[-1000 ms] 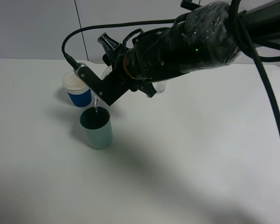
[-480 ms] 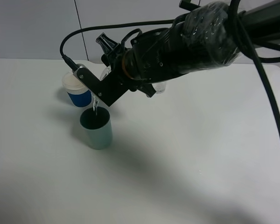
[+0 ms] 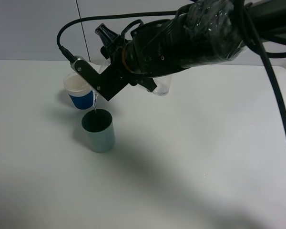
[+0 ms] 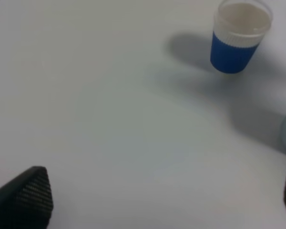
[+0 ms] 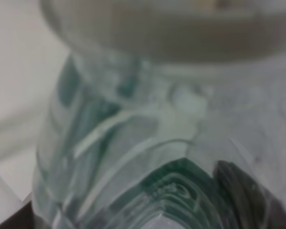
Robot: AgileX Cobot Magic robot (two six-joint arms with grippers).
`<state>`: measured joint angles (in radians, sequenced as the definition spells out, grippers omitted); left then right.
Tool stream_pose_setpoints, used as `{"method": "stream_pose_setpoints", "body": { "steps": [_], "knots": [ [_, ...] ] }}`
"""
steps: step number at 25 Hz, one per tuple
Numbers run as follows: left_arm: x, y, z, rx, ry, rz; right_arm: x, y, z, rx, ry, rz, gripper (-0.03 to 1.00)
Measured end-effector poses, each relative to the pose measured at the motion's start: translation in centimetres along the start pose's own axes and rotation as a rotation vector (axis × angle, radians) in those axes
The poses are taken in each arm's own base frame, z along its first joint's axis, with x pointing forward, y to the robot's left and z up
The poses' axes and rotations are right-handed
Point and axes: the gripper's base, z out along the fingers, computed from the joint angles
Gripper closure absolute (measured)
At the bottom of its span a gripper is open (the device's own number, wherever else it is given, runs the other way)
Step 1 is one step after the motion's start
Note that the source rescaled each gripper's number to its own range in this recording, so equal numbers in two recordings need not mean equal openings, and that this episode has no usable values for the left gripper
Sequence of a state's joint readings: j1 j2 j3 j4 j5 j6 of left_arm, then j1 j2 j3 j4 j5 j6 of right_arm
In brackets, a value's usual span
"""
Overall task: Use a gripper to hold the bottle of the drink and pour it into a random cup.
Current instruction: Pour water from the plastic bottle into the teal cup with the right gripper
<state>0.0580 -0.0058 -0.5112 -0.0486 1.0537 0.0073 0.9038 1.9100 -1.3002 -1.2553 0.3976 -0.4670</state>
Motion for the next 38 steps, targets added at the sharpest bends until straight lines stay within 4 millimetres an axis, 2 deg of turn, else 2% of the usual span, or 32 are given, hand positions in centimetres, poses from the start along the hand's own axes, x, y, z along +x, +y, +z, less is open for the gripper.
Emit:
{"method": "stream_pose_setpoints", "body": {
  "steps": [38],
  "knots": [
    [0.00, 0.00, 0.00, 0.000, 0.000, 0.000, -0.17, -0.17, -0.15, 0.012, 0.022, -0.120, 0.97]
  ]
}}
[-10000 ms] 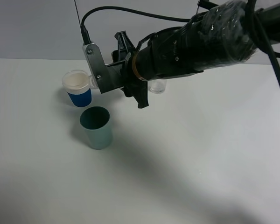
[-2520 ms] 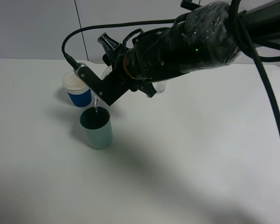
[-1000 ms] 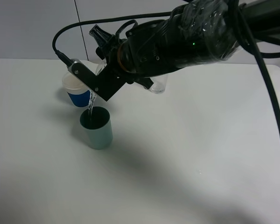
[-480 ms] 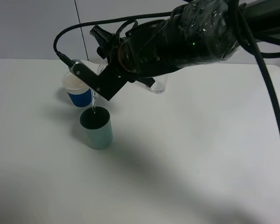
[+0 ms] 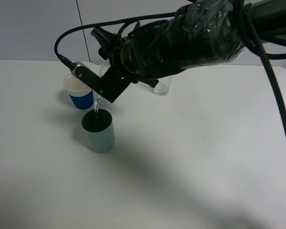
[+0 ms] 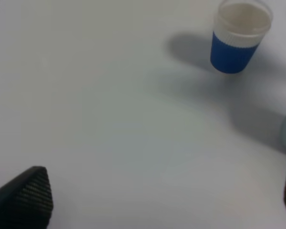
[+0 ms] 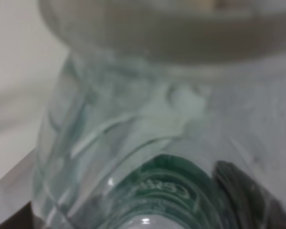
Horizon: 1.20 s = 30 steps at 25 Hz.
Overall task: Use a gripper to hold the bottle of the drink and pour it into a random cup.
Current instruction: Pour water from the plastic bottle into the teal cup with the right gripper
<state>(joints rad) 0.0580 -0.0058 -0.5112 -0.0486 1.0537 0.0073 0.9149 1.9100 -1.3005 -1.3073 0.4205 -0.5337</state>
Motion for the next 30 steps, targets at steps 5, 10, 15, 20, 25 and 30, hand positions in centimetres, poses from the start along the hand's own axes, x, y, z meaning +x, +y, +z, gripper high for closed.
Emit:
{"method": "stream_pose_setpoints", "body": {
  "steps": [5, 10, 15, 20, 25, 30],
  "knots": [
    [0.00, 0.00, 0.00, 0.000, 0.000, 0.000, 0.02, -0.04, 0.00, 0.004, 0.003, -0.029, 0.97],
    [0.00, 0.00, 0.00, 0.000, 0.000, 0.000, 0.04, -0.08, 0.00, 0.009, 0.004, -0.043, 0.97],
    [0.00, 0.00, 0.00, 0.000, 0.000, 0.000, 0.04, -0.10, 0.00, 0.011, 0.004, -0.051, 0.97],
    [0.00, 0.00, 0.00, 0.000, 0.000, 0.000, 0.06, -0.18, 0.00, 0.020, 0.007, -0.071, 0.97],
    [0.00, -0.01, 0.00, 0.001, 0.000, 0.000, -0.27, -0.31, -0.12, 0.026, 0.000, -0.080, 0.97],
    [0.00, -0.01, 0.00, 0.001, 0.000, 0.000, -0.83, -0.53, -0.30, 0.041, -0.018, -0.094, 0.97]
  ]
}}
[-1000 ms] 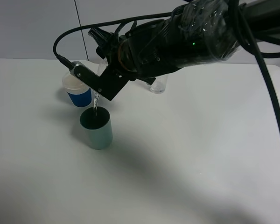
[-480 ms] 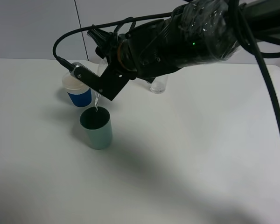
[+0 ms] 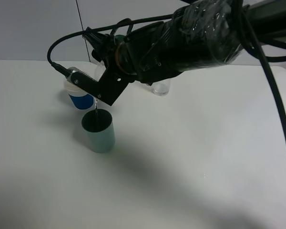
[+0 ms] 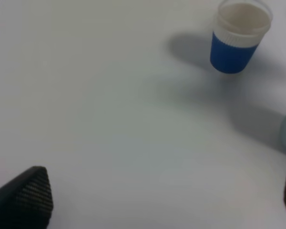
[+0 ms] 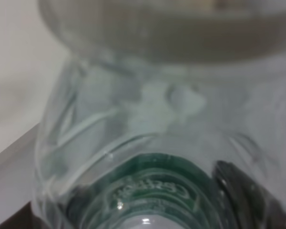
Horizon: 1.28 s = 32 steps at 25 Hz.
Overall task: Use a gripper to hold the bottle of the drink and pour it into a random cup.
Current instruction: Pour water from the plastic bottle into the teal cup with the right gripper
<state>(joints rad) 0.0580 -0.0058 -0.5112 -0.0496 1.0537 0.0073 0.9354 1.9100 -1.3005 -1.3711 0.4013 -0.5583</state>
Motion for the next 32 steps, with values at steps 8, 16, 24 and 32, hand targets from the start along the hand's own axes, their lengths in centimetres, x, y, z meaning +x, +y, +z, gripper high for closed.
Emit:
{"method": "stream_pose_setpoints", "body": {
  "steps": [8, 16, 24, 32],
  "knots": [
    [0.0, 0.0, 0.0, 0.000, 0.000, 0.000, -0.4, -0.4, -0.2, 0.031, 0.003, -0.071, 0.97],
    [0.0, 0.0, 0.0, -0.001, 0.000, 0.000, -0.2, -0.5, -0.2, 0.037, 0.029, -0.112, 0.97],
    [0.0, 0.0, 0.0, -0.001, 0.000, 0.000, -0.3, -0.8, -0.3, 0.060, 0.042, -0.170, 0.97],
    [0.0, 0.0, 0.0, -0.001, 0.000, 0.000, -0.7, -2.3, -0.8, 0.125, 0.055, -0.232, 0.97]
  ]
}}
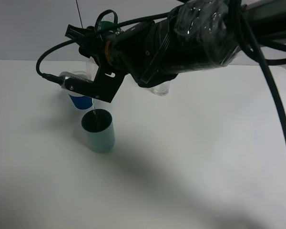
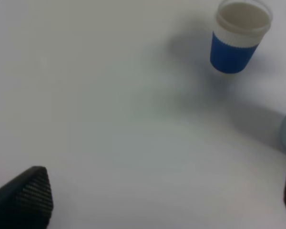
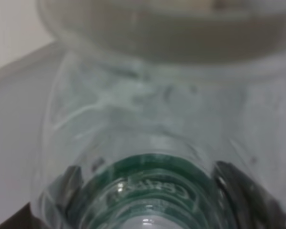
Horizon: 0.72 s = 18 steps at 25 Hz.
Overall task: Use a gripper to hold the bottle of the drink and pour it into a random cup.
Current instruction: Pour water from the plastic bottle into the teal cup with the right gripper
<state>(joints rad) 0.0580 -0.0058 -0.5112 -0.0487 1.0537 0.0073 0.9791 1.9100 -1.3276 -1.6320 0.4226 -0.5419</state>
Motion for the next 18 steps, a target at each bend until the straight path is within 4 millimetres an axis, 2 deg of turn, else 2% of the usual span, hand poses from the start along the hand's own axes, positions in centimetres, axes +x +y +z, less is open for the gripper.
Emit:
{"method": "stream_pose_setpoints", "body": {
  "steps": [6, 18],
  "knots": [
    [0.0, 0.0, 0.0, 0.000, 0.000, 0.000, -0.3, -1.3, -0.4, 0.048, 0.000, -0.020, 0.97],
    [0.0, 0.0, 0.0, 0.000, 0.000, 0.000, -0.4, -1.3, -0.4, 0.049, -0.002, -0.015, 0.97]
  ]
}}
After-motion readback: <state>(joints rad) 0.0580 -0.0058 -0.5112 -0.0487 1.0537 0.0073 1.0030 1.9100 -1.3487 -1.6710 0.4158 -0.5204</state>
